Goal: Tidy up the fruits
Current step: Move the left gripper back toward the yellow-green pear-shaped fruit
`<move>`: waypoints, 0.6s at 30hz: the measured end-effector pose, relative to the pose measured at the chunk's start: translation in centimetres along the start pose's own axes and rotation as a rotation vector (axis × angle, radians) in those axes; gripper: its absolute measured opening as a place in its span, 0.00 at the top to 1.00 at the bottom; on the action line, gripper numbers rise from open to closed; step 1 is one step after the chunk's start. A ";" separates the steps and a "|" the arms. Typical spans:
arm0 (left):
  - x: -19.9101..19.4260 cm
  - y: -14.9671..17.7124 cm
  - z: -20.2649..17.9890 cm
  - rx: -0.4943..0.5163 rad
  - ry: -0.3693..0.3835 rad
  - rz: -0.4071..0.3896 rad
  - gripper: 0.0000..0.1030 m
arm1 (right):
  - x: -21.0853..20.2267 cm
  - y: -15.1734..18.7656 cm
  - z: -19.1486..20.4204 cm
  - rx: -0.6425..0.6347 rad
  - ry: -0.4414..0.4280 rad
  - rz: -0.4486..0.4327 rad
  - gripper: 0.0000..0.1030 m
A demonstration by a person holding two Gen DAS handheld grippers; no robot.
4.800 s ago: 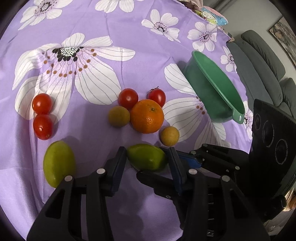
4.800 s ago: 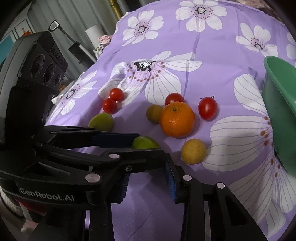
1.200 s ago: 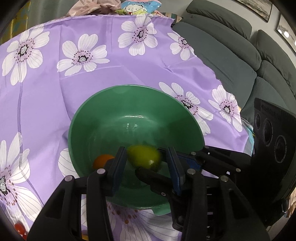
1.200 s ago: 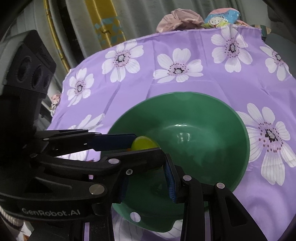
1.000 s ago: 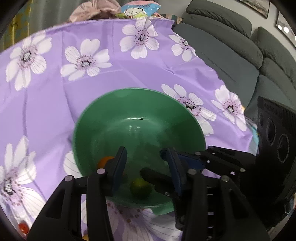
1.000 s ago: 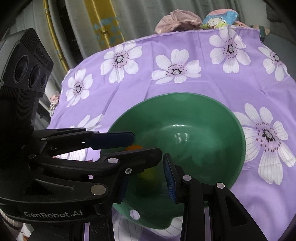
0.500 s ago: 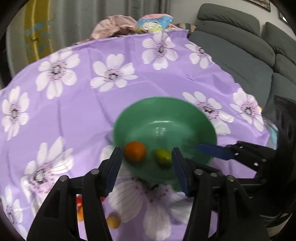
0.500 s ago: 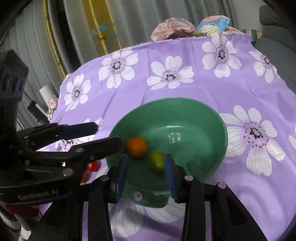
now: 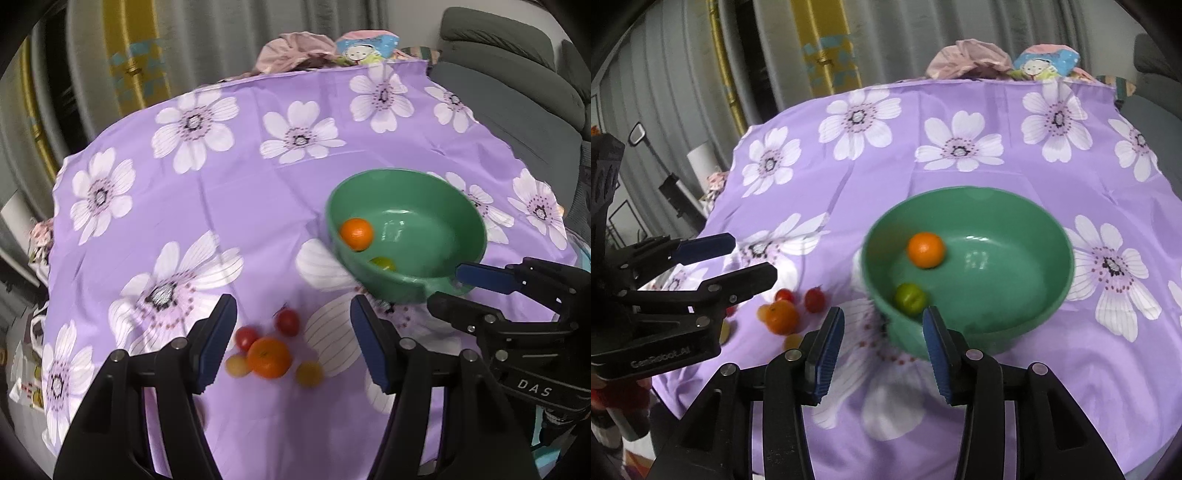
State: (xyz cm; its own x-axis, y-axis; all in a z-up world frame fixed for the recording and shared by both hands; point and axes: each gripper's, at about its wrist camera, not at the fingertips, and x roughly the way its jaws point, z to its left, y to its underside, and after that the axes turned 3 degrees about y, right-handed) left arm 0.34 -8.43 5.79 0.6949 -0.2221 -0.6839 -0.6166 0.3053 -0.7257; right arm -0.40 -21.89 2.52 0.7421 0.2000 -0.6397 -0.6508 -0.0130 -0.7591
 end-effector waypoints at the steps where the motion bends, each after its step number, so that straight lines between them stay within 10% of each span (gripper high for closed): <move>1: -0.3 0.4 0.3 -0.008 -0.006 -0.001 0.38 | 0.0 0.1 0.4 -0.006 -0.005 0.003 0.56; 18: -2.1 4.8 5.1 -0.139 -0.040 0.015 0.38 | 1.3 0.7 7.3 -0.141 -0.087 0.070 0.56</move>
State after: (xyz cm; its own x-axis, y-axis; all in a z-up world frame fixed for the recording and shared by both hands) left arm -2.18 -1.77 4.13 0.6979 -0.1802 -0.6931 -0.6704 0.1760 -0.7208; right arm -1.08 -14.51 2.03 0.6754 0.2777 -0.6832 -0.6668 -0.1658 -0.7265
